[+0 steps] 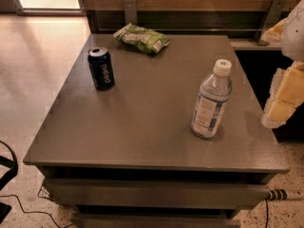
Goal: Move blue plastic bottle near green jalapeno chip bag
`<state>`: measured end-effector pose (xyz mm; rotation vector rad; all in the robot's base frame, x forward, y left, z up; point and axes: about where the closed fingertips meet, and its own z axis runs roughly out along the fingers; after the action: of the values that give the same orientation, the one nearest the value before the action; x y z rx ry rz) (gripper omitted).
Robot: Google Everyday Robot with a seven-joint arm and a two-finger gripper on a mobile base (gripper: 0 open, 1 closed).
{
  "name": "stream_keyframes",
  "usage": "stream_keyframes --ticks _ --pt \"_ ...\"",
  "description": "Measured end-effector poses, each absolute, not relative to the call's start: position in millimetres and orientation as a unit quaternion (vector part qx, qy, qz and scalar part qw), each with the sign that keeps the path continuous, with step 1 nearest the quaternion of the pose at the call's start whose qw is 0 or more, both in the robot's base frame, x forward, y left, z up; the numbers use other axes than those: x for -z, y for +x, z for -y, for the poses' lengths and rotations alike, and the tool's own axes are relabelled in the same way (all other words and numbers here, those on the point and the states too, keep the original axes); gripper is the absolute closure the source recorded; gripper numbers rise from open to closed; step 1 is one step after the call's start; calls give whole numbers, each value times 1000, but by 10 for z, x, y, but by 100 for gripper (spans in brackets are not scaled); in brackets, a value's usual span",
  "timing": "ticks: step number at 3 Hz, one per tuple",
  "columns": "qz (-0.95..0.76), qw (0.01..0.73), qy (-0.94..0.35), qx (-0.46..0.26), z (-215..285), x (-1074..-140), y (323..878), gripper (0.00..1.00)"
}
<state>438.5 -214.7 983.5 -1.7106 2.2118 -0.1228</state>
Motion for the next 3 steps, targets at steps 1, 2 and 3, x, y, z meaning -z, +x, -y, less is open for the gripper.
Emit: stream_keyframes --ticks 1,2,3 --pt "-779 171 -602 43 2147 -9836 4385 0" --pt "-777 183 -601 37 2161 -9865 4371 0" --pt "-774 221 -594 2 2238 -9866 4333 0"
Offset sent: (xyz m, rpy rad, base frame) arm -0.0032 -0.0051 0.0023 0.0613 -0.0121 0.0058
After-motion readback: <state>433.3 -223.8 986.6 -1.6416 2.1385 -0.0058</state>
